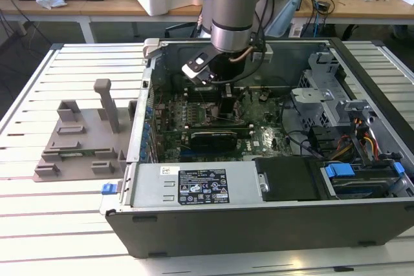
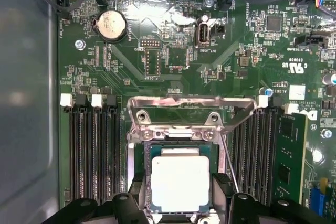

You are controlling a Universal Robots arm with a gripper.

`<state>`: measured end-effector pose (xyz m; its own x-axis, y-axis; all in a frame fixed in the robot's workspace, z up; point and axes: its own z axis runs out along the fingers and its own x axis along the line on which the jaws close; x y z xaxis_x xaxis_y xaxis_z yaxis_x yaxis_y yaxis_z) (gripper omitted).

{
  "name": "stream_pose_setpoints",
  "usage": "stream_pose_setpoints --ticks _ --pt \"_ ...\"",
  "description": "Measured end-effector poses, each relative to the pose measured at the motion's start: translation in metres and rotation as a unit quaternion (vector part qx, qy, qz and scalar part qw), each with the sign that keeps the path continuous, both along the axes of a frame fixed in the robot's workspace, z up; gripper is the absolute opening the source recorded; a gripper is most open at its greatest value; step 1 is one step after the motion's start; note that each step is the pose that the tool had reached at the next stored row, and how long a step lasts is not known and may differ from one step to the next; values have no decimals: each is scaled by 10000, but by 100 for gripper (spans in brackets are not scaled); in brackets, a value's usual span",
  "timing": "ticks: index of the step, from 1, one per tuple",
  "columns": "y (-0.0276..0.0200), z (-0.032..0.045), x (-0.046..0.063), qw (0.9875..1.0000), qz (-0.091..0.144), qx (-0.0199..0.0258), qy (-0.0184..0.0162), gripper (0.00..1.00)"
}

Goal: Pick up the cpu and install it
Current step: 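Place the cpu into insertion slot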

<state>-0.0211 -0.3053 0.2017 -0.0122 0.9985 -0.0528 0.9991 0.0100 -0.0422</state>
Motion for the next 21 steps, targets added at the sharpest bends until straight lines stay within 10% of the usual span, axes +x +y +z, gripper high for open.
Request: stream_pose_setpoints --ticks 8,13,21 --pt "36 0 -13 10000 1 -1 -1 62" --pt "37 144 -14 10000 0 0 -2 60" --pt "8 178 -10 10000 0 3 -2 11"
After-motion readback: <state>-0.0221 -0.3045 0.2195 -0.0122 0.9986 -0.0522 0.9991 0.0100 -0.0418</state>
